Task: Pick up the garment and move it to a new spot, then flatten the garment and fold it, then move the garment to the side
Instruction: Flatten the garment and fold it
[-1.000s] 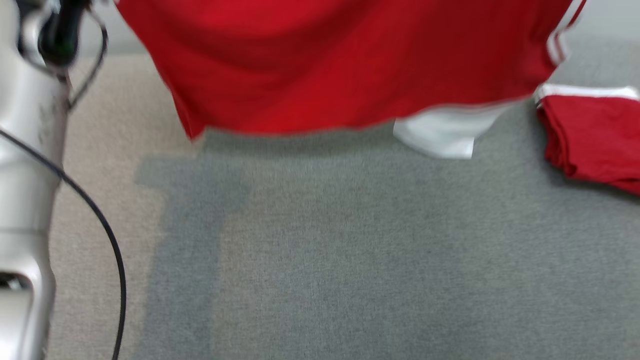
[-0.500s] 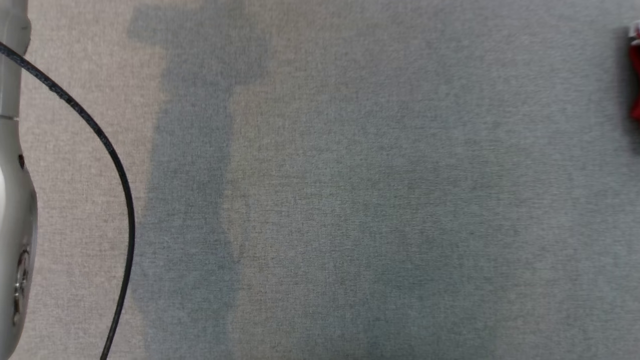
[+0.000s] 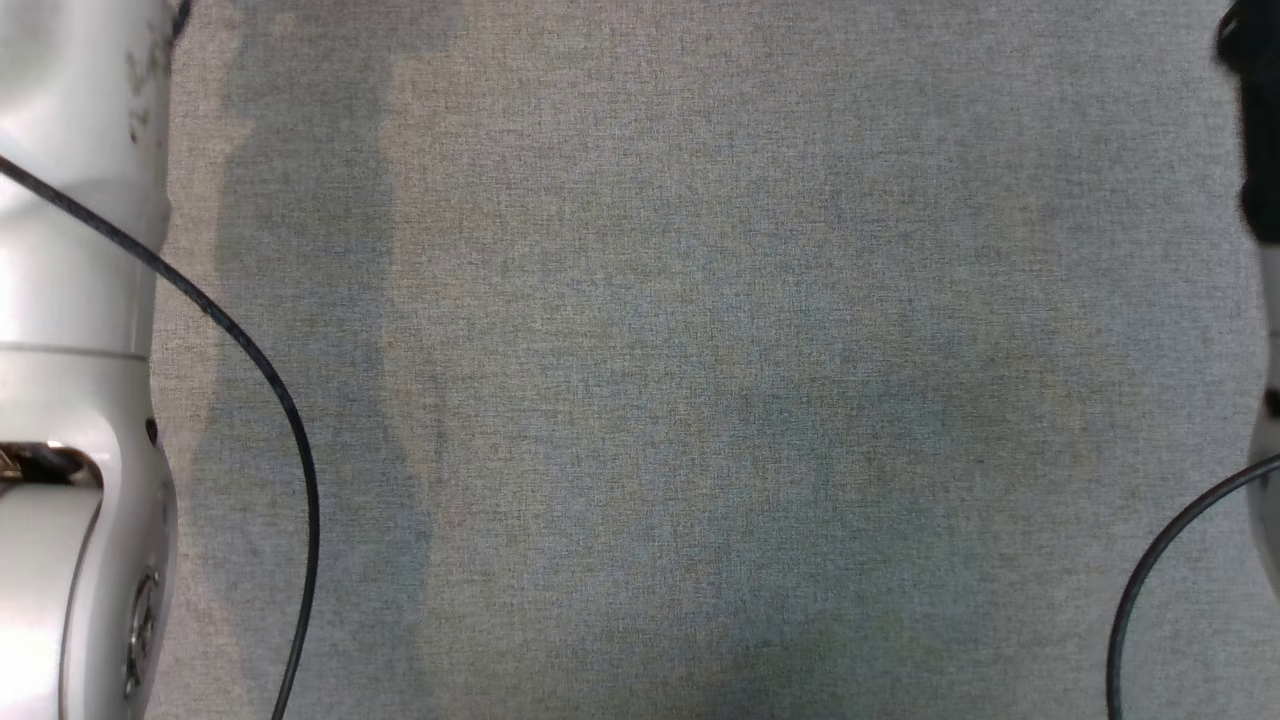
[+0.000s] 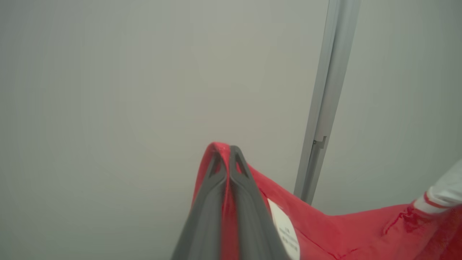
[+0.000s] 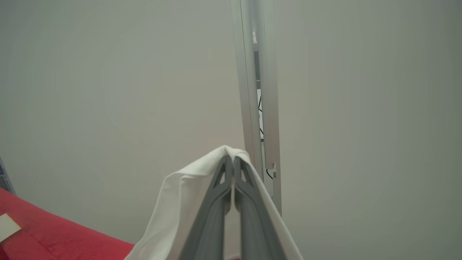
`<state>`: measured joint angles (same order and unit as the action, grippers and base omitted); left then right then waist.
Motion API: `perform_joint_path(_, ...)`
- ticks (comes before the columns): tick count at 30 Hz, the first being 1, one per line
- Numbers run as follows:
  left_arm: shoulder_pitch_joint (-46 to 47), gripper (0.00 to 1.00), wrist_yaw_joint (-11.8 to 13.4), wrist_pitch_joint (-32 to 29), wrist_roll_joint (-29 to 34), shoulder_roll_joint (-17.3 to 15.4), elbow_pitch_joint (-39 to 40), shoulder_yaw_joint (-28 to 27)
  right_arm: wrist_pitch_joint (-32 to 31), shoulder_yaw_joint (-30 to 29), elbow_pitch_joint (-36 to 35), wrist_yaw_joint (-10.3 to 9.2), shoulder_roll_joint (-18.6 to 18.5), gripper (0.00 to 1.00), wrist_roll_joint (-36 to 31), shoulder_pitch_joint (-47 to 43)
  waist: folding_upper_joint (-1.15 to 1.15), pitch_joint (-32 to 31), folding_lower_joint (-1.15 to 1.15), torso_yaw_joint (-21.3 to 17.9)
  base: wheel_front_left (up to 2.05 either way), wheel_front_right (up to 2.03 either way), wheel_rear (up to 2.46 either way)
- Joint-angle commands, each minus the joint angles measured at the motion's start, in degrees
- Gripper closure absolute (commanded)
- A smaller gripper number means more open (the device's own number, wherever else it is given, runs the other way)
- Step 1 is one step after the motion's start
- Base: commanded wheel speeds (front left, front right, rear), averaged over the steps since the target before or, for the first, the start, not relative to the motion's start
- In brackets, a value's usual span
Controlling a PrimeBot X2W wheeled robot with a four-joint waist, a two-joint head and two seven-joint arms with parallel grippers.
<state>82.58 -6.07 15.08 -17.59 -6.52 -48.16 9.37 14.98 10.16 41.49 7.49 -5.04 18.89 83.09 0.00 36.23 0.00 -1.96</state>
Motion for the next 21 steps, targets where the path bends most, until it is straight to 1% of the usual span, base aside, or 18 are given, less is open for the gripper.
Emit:
perform_joint_path(1,-0.9,1.0,-0.4,0.1,0.6,-0.5,-0.1,-0.5,0.2,0.6,0.0,0.01,0.0,1.0,0.8,-1.1,0.0,-0.1,0.0,0.0,0.0,0.0,0.0)
perform_joint_path(7,-7.0,1.0,-1.0,0.1,1.5,-0.7,-1.3,-2.7,0.2,4.3,0.8,0.01,-0.7,1.0,6.4,-7.0,0.0,-1.8,0.0,0.5,0.0,0.0,0.0)
perform_joint_path(12,-13.1,1.0,-1.3,0.1,1.0,0.2,-2.5,-3.7,0.2,6.4,1.8,0.01,-1.7,1.0,11.1,-12.9,0.0,-5.3,0.0,1.2,0.0,0.0,0.0)
perform_joint_path(16,-18.5,1.0,-1.4,0.1,0.2,1.2,-3.7,-2.4,0.2,8.5,2.1,0.01,-2.6,1.0,15.2,-18.5,0.0,-8.9,0.0,2.0,0.0,0.0,0.0)
perform_joint_path(21,-24.5,1.0,-1.4,0.1,-2.3,1.8,-6.1,1.8,0.2,10.9,2.0,0.01,-4.1,1.0,19.8,-25.9,0.0,-13.7,0.0,2.4,0.0,0.0,0.0)
